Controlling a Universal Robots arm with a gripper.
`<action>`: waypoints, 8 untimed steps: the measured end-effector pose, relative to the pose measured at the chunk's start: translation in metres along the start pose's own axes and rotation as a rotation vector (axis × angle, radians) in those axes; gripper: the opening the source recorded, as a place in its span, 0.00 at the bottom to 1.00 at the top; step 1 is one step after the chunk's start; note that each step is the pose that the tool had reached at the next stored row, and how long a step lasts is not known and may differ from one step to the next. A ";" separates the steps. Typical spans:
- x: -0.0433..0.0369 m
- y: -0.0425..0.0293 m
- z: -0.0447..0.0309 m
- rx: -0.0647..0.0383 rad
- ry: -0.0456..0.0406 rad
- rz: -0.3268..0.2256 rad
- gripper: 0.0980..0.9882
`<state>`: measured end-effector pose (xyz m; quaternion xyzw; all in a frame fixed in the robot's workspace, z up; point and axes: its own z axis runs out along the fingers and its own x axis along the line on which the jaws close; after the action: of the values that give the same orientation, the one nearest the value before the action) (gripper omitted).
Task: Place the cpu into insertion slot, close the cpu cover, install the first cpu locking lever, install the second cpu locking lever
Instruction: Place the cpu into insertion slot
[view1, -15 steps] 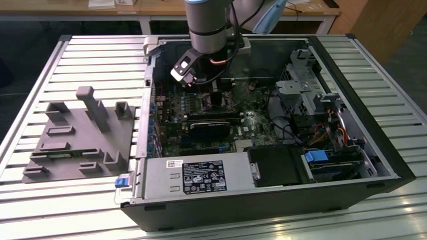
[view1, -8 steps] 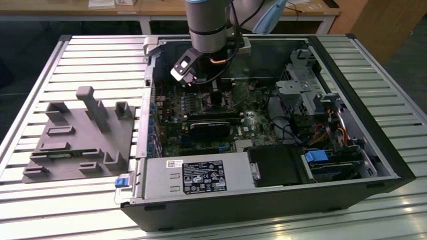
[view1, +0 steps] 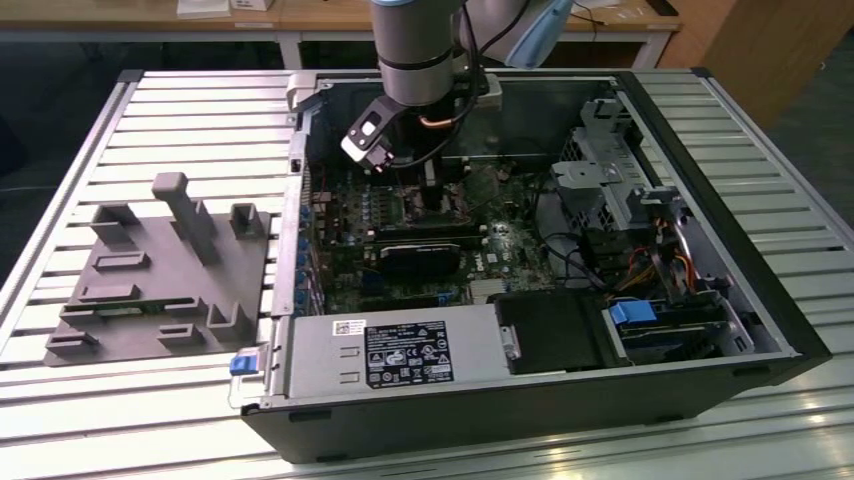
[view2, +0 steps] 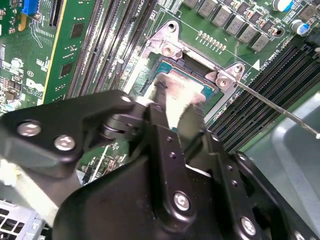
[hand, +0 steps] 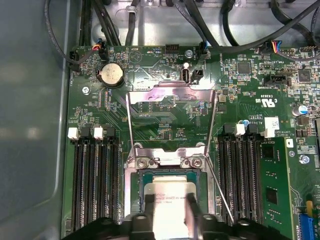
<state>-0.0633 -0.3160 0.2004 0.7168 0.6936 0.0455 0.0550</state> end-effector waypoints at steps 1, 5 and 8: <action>0.0000 0.0000 0.0000 0.000 0.0000 0.000 0.22; 0.0000 0.0000 -0.0001 0.000 0.0000 0.000 0.09; 0.0000 0.0000 -0.0002 0.000 0.0000 0.000 0.00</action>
<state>-0.0633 -0.3160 0.2006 0.7169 0.6935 0.0455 0.0550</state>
